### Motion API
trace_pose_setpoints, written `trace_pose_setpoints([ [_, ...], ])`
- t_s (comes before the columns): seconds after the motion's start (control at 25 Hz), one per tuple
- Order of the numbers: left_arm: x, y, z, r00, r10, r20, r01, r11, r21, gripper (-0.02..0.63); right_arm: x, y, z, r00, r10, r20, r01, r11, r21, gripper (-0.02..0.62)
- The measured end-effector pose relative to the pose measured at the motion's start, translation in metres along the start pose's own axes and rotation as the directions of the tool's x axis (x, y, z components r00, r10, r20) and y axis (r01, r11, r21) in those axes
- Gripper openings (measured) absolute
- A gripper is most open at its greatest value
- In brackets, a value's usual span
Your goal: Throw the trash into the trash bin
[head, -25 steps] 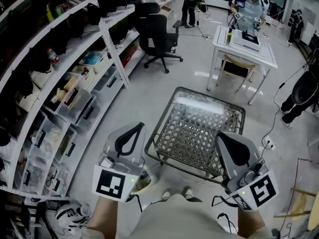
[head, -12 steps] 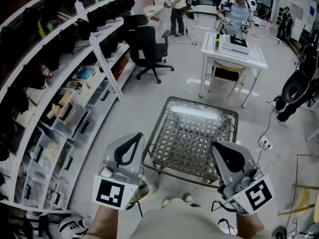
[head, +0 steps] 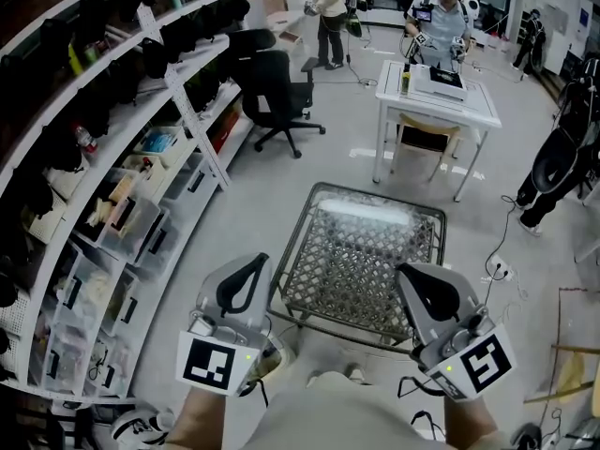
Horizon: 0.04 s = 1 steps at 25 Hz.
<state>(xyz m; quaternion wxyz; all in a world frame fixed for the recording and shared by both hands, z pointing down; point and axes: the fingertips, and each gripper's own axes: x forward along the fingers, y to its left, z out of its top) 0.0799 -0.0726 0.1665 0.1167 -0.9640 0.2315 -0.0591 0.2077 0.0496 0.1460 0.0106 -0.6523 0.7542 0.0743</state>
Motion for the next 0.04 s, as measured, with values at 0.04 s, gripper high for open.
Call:
trace_pose_setpoints([
  [0.04,0.002,-0.0004,0.0009,1.0,-0.002,0.0,0.002,1.0,0.0,0.003,0.0002,-0.0022,0.0003,1.0,-0.003,0.0,0.003,1.0,0.001,0.003],
])
